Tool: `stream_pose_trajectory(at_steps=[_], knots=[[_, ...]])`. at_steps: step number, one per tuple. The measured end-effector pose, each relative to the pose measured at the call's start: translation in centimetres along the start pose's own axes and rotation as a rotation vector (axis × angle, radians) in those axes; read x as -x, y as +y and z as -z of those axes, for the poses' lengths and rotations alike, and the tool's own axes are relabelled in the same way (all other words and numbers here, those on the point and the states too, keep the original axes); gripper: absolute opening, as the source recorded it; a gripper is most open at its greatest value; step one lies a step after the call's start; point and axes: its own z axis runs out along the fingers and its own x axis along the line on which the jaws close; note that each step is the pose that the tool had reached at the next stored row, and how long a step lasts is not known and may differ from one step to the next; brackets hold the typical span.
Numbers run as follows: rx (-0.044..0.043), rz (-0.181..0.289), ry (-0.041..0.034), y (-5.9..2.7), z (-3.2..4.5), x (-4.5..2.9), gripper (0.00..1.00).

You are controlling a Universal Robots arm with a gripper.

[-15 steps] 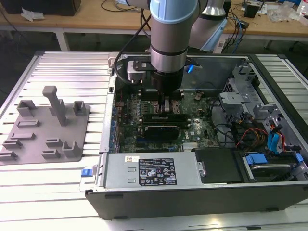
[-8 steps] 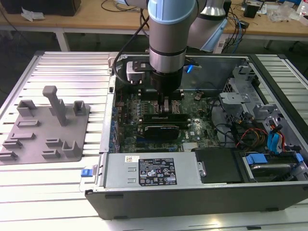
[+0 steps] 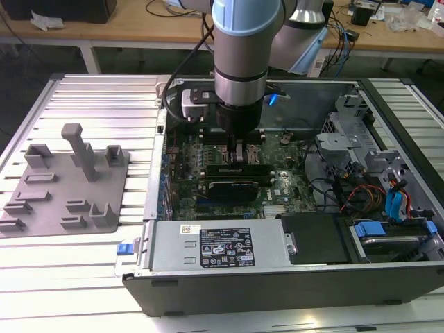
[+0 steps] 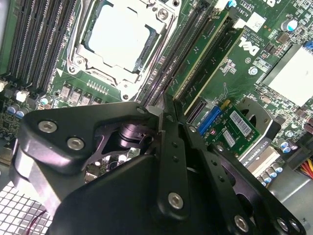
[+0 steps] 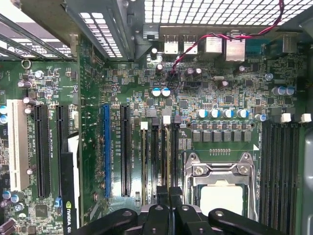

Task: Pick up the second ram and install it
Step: 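Insert the second ram into the second slot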

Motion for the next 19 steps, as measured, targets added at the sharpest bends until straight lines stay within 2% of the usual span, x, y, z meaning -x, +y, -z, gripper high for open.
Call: stream_pose_trajectory(at_steps=[11, 19], knots=[[-0.0003, -0.007, 0.0001, 0.00, -0.04, 0.00, 0.09], [-0.0008, -0.007, -0.0001, 0.07, -0.38, -0.01, 0.09]])
